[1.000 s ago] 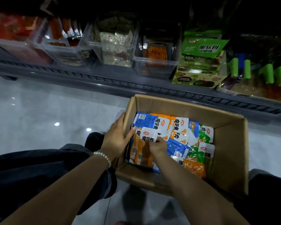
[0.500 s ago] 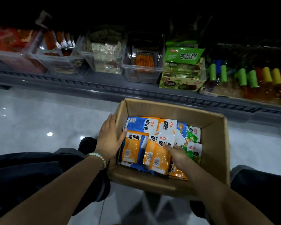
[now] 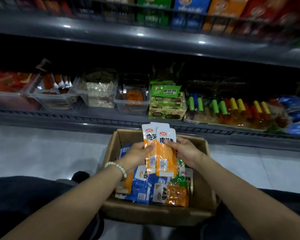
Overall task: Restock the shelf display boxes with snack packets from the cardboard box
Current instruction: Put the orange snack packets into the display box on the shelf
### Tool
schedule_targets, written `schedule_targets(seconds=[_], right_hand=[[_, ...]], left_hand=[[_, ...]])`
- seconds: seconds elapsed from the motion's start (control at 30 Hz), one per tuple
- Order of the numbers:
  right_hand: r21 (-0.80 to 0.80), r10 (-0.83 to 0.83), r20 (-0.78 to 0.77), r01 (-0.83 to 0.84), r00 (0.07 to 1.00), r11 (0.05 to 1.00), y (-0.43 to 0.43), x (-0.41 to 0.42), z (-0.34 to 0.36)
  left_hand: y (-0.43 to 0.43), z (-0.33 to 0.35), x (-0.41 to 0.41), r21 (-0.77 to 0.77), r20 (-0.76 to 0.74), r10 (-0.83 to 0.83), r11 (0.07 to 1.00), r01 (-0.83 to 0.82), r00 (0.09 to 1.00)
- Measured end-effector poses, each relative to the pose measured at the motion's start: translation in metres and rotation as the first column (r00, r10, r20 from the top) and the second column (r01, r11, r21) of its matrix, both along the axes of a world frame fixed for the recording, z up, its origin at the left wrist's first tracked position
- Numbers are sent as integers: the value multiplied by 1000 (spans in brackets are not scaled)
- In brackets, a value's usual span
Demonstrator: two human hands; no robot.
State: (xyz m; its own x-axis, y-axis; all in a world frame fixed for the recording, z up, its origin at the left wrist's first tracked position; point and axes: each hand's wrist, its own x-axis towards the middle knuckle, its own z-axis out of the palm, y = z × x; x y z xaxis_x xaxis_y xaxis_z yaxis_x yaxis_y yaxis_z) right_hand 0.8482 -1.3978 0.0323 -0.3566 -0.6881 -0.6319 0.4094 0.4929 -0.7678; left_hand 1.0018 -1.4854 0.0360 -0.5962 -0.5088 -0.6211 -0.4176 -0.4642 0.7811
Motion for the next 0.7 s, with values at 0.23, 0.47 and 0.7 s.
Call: schedule_targets(seconds=[0.23,0.47,0.7], right_hand=[[-208,-124,37,129,992,970,5,-5,101],[-310,-144,109,171,984,935,8,12,141],[-334,-308,173,350,935,875,-5,22,146]], left_hand=[[-19,106,-12,-135,-176,20,990,-45,984],[-7,162,-14,-301,-292,25,947,-117,956],[9,164,-24,-317,-333,52,934,-164,941]])
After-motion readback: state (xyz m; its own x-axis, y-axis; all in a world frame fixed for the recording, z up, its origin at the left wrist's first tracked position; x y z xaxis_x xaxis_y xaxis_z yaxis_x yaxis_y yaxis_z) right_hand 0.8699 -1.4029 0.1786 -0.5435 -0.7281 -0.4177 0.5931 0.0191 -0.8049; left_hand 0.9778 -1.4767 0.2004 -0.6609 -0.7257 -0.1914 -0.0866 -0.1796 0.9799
